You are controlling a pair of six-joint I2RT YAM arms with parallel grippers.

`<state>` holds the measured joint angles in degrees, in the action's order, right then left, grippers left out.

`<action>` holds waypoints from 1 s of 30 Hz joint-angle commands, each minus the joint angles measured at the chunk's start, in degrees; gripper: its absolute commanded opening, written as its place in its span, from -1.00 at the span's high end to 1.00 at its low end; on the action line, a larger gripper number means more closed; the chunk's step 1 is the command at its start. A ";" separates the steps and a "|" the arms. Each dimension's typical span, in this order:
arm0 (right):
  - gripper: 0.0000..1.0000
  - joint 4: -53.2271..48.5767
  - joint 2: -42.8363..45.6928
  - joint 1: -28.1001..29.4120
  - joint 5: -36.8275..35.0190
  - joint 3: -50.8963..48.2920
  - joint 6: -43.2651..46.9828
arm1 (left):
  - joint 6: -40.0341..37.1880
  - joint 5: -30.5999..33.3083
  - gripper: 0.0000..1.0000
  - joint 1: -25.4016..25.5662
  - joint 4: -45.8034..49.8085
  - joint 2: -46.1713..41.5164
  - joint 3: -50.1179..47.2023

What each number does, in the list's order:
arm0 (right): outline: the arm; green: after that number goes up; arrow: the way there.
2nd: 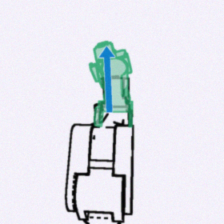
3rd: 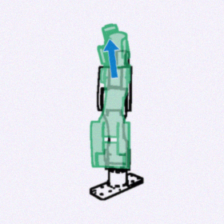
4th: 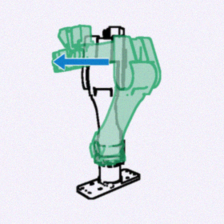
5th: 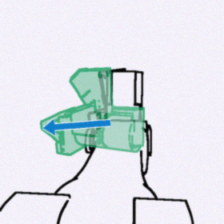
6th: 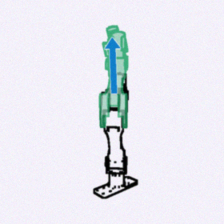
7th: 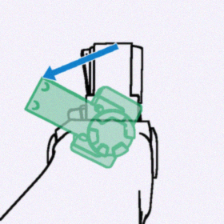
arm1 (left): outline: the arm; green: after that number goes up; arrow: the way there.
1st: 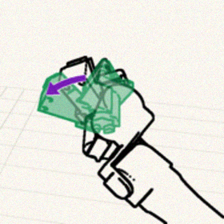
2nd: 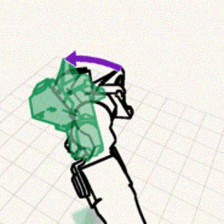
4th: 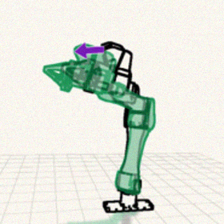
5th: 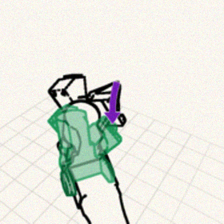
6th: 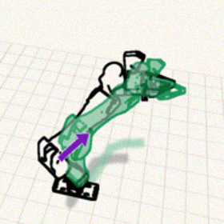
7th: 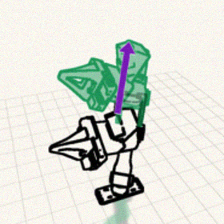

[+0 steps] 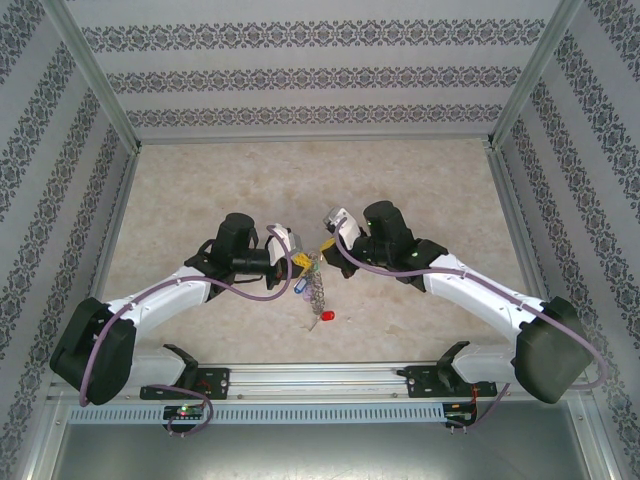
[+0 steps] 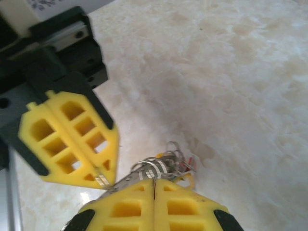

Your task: Put the keys on the keyring

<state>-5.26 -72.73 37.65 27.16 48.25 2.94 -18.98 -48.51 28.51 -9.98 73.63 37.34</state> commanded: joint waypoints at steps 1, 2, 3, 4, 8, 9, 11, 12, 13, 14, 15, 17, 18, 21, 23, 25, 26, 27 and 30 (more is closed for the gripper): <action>1.00 0.82 1.13 0.64 6.97 0.26 1.28 | 0.35 -0.69 1.00 0.62 -5.07 -1.81 -0.26; 1.00 0.49 0.73 0.78 7.39 0.73 1.37 | 0.31 -0.71 1.00 0.61 -5.04 -1.74 -0.11; 1.00 0.21 0.30 0.77 8.10 1.12 1.52 | 0.33 -0.72 1.00 0.58 -4.88 -1.69 -0.07; 1.00 0.01 -0.14 0.93 8.35 1.61 1.65 | 0.26 -0.75 1.00 0.59 -4.72 -1.66 -0.04; 1.00 -0.82 -1.81 1.33 9.38 2.97 2.15 | 0.34 -0.79 1.00 0.59 -4.70 -1.82 0.03; 1.00 -0.90 -2.04 1.42 9.45 3.16 2.29 | 0.36 -0.76 1.00 0.58 -4.61 -1.90 0.09; 1.00 -0.66 -2.37 1.45 9.77 3.25 2.16 | 0.28 -0.66 1.00 0.59 -4.35 -1.98 0.17; 1.00 -0.74 -2.50 1.53 10.14 3.30 2.28 | 0.26 -0.57 1.00 0.58 -4.25 -2.08 0.14; 1.00 -0.81 -2.59 1.61 9.78 3.45 2.40 | 0.26 -0.57 1.00 0.59 -4.26 -2.04 0.18; 1.00 -0.91 -2.68 1.77 8.84 3.46 2.33 | 0.26 -0.68 1.00 0.58 -4.33 -2.03 0.15; 1.00 -1.02 -2.70 1.77 8.39 3.51 2.49 | 0.27 -0.67 1.00 0.65 -4.34 -2.11 0.18; 1.00 -1.24 -2.77 2.18 5.63 3.54 2.80 | 0.27 -0.74 1.00 0.58 -4.44 -2.17 0.10; 1.00 -1.25 -2.81 2.37 3.92 3.55 2.87 | 0.27 -0.73 1.00 0.60 -4.43 -2.26 0.09; 1.00 -0.60 -2.67 2.86 0.09 3.48 3.01 | 0.01 -0.83 1.00 0.67 -4.11 -2.32 0.25; 1.00 0.14 -2.58 2.98 -1.00 3.48 2.74 | -0.26 -0.96 1.00 0.68 -3.74 -2.35 0.32; 1.00 0.41 -2.51 3.19 -2.09 3.46 2.51 | -0.37 -0.93 1.00 0.67 -3.41 -2.43 0.42; 1.00 0.74 -2.46 3.23 -2.20 3.42 2.42 | -0.44 -0.97 1.00 0.67 -3.21 -2.42 0.50; 1.00 0.87 -2.57 3.38 -2.59 3.42 2.44 | -0.51 -0.93 1.00 0.69 -3.12 -2.39 0.47; 1.00 1.00 -2.67 3.80 -4.00 3.48 2.15 | -0.54 -1.03 1.00 0.76 -3.03 -2.44 0.54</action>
<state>-5.72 -75.05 41.10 26.98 50.30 4.82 -19.00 -46.83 28.51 -9.93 73.32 37.32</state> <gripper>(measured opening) 0.059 0.042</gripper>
